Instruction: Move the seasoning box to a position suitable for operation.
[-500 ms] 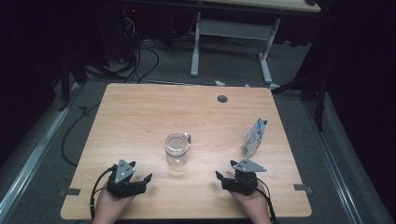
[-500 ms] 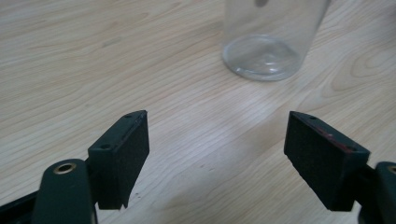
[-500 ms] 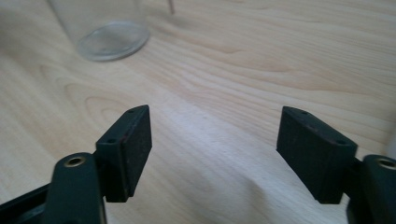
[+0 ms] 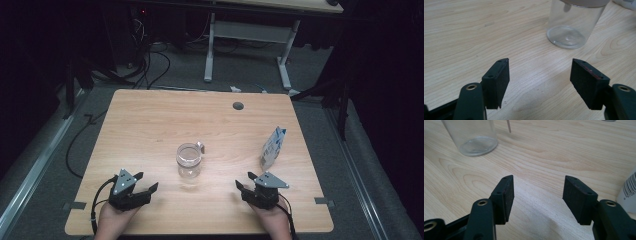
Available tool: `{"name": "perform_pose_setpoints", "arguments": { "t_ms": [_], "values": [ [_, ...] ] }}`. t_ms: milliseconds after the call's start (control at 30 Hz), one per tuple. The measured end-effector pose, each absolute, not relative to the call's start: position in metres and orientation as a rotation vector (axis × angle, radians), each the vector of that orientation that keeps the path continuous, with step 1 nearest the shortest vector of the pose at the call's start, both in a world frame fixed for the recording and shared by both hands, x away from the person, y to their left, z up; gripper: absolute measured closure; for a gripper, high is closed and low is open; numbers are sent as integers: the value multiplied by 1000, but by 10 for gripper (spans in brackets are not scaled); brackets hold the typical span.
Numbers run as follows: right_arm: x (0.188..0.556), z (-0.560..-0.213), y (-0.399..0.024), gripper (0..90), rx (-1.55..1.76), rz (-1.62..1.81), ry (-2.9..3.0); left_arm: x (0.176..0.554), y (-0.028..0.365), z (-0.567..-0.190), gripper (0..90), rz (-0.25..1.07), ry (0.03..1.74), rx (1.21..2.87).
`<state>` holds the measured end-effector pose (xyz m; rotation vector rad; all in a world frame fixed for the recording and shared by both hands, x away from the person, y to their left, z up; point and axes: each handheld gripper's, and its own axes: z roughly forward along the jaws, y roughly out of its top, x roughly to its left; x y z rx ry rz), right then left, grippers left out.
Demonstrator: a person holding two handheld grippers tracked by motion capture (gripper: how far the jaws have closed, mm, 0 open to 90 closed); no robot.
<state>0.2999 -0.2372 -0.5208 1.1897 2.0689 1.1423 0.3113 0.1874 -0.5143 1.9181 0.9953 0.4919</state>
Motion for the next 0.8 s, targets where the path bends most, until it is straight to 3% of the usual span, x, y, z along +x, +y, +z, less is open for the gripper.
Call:
{"name": "perform_pose_setpoints", "arguments": {
  "t_ms": [400,533,633,800],
  "values": [
    [298,-518,-239,438,1203,1164,2044,313,189,-512,348,468,1011,1898],
    [298,-519,-239,392,1217,1147,2039,312,184,-509,280,527,1031,1909],
    [298,-518,-239,391,1214,1144,2045,312,180,-510,296,521,1017,1930],
    [297,-517,-238,411,1232,1133,2056,315,179,-510,398,485,1009,1919]
  ]
}}
